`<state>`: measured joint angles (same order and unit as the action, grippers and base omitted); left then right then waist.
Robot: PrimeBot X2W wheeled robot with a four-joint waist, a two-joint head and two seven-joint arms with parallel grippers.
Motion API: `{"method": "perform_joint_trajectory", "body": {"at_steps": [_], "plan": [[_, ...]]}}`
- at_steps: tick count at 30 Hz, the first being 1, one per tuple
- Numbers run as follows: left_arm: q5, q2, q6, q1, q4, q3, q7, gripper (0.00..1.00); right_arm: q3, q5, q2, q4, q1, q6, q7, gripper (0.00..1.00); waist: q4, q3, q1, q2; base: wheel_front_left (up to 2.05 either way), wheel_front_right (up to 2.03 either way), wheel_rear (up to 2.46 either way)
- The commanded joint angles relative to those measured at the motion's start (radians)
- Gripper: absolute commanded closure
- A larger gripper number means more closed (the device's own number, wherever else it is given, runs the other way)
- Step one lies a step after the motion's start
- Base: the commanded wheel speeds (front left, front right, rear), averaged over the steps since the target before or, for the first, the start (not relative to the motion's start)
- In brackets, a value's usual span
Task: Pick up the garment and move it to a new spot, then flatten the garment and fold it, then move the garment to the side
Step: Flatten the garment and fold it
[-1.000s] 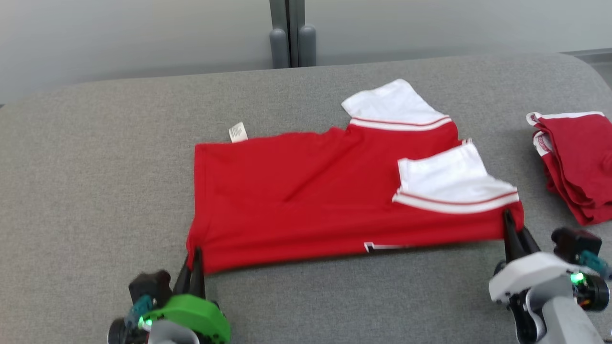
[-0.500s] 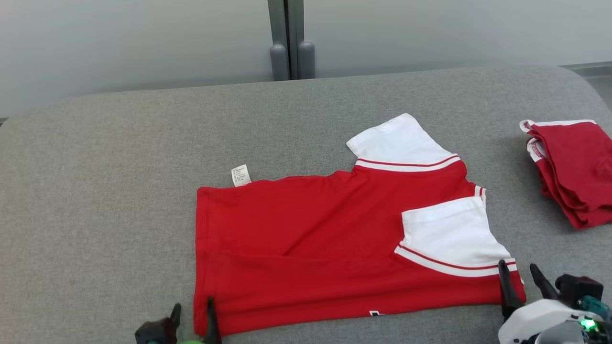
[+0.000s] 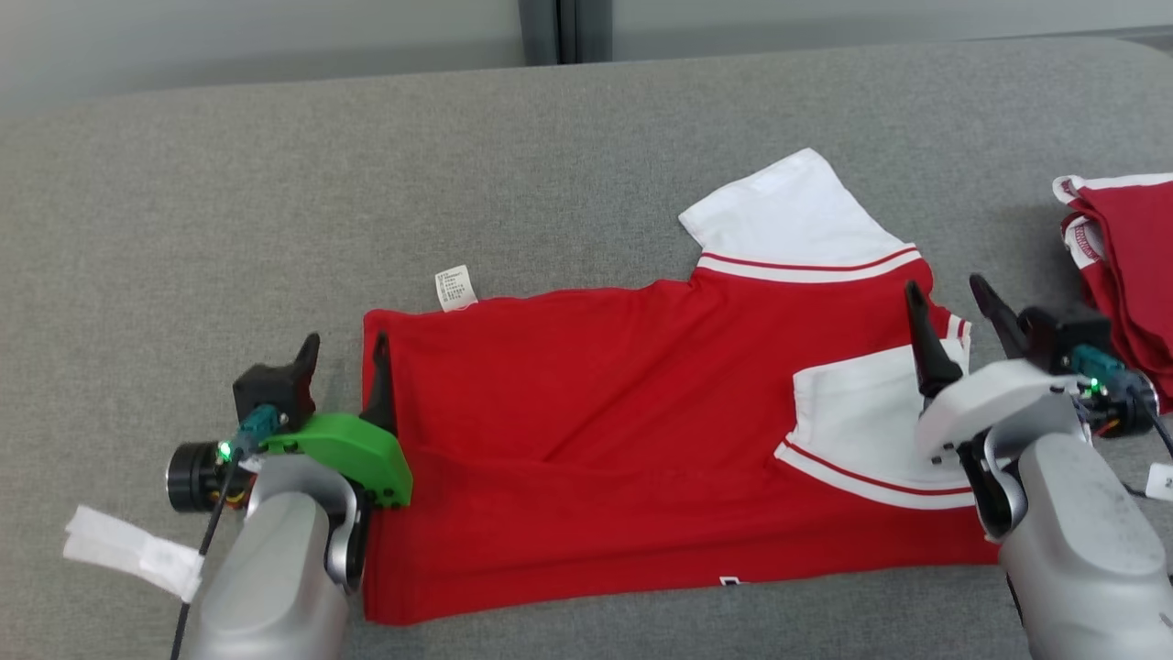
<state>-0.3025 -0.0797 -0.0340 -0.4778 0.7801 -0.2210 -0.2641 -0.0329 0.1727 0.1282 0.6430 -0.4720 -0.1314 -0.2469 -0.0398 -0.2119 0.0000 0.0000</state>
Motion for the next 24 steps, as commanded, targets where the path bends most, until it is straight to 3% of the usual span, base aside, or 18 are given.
{"method": "perform_joint_trajectory", "body": {"at_steps": [1,12,13,14,15,16,24], "plan": [[0.011,-0.010,-0.004,-0.040,0.018,0.003,0.000,0.00,0.012,-0.008,0.010,0.013,-0.036,0.002,0.005,0.00,-0.004,-0.062,0.0000,0.0000,0.00,0.00,0.00],[0.037,0.009,-0.050,-0.172,0.157,-0.030,0.001,0.00,0.105,-0.033,0.049,0.126,-0.266,0.002,0.019,0.00,-0.019,-0.151,0.0000,0.0000,0.00,0.00,0.00],[0.035,0.013,-0.052,-0.176,0.165,-0.033,0.001,0.09,0.115,-0.034,0.054,0.140,-0.286,0.002,0.027,0.00,-0.022,-0.155,0.0000,0.0000,0.00,0.00,0.00],[0.036,0.015,-0.055,-0.178,0.171,-0.036,0.002,0.55,0.124,-0.034,0.059,0.152,-0.306,0.002,0.031,0.00,-0.026,-0.159,0.0000,0.0000,0.00,0.00,0.00],[0.038,0.017,-0.058,-0.180,0.175,-0.040,0.002,0.74,0.133,-0.039,0.065,0.163,-0.324,0.002,0.037,0.00,-0.029,-0.163,0.0000,0.0000,0.00,0.00,0.00],[0.039,0.017,-0.061,-0.185,0.178,-0.045,0.002,1.00,0.141,-0.040,0.068,0.174,-0.340,0.002,0.046,0.00,-0.033,-0.167,0.0000,0.0000,0.00,0.00,0.00],[0.036,0.024,-0.077,-0.235,0.159,-0.101,0.002,1.00,0.181,-0.021,0.106,0.296,-0.489,0.002,0.118,0.00,-0.098,-0.216,0.0000,0.0000,0.00,0.00,0.00]]}}
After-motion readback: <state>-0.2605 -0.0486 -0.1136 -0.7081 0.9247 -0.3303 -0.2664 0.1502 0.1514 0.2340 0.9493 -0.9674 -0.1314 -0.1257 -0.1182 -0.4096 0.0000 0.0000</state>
